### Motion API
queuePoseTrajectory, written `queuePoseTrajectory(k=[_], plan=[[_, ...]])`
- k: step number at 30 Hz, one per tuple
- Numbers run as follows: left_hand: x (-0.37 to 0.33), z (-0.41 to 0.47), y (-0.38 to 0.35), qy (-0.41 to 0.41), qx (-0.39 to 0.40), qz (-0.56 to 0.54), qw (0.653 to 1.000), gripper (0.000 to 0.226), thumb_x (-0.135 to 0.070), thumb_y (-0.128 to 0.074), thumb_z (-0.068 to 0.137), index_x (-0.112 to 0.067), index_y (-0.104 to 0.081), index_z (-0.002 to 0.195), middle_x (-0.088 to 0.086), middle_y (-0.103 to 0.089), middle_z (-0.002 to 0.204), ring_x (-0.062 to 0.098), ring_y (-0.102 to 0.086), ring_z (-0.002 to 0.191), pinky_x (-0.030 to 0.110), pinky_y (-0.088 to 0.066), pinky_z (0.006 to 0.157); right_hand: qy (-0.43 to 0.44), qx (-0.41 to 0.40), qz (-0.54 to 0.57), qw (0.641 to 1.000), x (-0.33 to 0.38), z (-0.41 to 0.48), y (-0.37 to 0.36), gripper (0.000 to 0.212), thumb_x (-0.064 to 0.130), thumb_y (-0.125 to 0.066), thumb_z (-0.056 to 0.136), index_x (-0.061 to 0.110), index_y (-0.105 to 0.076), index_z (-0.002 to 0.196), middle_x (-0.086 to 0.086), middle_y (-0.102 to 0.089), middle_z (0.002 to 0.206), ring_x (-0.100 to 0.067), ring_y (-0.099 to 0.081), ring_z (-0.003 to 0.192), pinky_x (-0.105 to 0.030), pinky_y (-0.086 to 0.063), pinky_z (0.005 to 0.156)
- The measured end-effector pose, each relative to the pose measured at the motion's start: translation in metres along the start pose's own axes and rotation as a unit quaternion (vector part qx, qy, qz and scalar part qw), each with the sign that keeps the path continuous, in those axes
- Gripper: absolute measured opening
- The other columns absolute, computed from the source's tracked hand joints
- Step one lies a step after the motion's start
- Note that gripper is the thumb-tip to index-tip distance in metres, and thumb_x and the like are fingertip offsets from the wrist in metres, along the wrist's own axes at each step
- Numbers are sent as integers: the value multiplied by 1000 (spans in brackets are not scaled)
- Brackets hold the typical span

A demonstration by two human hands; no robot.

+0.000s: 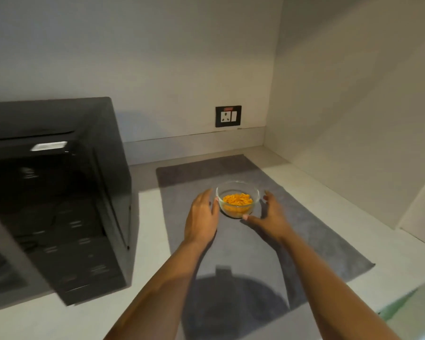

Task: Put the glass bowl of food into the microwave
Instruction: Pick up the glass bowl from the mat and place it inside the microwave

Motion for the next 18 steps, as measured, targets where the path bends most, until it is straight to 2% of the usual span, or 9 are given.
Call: queuePoseTrajectory(k=[1,2,5,7,8,9,11,14,18], plan=[[4,5,-9,28,8,-11,1000,47,-32,-40,99,-17,-38,143,6,-40,150,23,-40,136,34,-35,108,-4,14,-9,1000,-4,4,0,112,19,-85,63,15,-12,147,-10,-22,153,-23,-28,139,-41,-36,110],[7,9,-18,56,13,-25,998,49,-35,-39,99,-17,-35,145,6,-37,152,24,-37,138,35,-33,111,-3,23,-17,1000,-7,9,-1,115,24,-87,61,17,-11,148,-8,-22,153,-23,-28,139,-43,-33,112],[13,21,-38,113,28,-89,989,51,-38,-32,100,-14,-37,144,11,-38,151,27,-36,139,40,-29,116,24,54,-11,998,-10,19,-5,108,31,-88,57,22,-23,142,-2,-39,145,-16,-41,132,-38,-39,109],[12,26,-48,145,18,-167,975,46,-36,-31,100,-14,-49,136,12,-50,141,27,-46,130,40,-35,111,56,72,-5,996,-10,24,-7,89,27,-89,57,35,-36,128,9,-54,126,2,-54,115,-17,-48,93],[10,27,-51,167,11,-210,963,45,-36,-31,100,-14,-56,130,12,-56,135,27,-51,124,39,-39,107,67,79,-3,995,-9,25,-8,85,24,-89,58,44,-35,120,17,-55,118,13,-54,107,-6,-47,83],[8,29,-54,188,8,-247,951,44,-37,-32,99,-14,-60,124,12,-61,129,26,-55,118,38,-41,103,69,83,3,994,-8,26,-9,84,21,-89,59,47,-32,115,23,-52,113,22,-53,99,2,-44,75],[5,32,-56,224,14,-292,930,45,-39,-35,98,-13,-64,119,12,-64,123,25,-58,112,38,-44,98,67,90,25,993,-7,27,-10,86,15,-88,59,45,-28,113,28,-46,108,31,-49,90,8,-39,67],[2,34,-56,255,20,-315,914,45,-41,-37,96,-12,-64,119,11,-65,120,24,-60,109,35,-46,93,62,96,34,993,-6,28,-10,91,16,-89,58,40,-24,118,28,-44,107,33,-47,88,8,-38,65],[-2,29,-49,246,16,-328,912,42,-39,-37,96,-13,-67,112,12,-69,113,24,-63,104,42,-50,98,65,92,38,993,-4,22,-12,81,14,-89,56,46,-35,106,26,-49,106,29,-51,91,6,-41,65]])
Point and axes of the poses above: each hand's wrist, its own z-axis towards the middle knuckle, its own y-axis out of the back of the hand, x = y × z, the point moved 1 cm from there along z, towards the middle knuckle
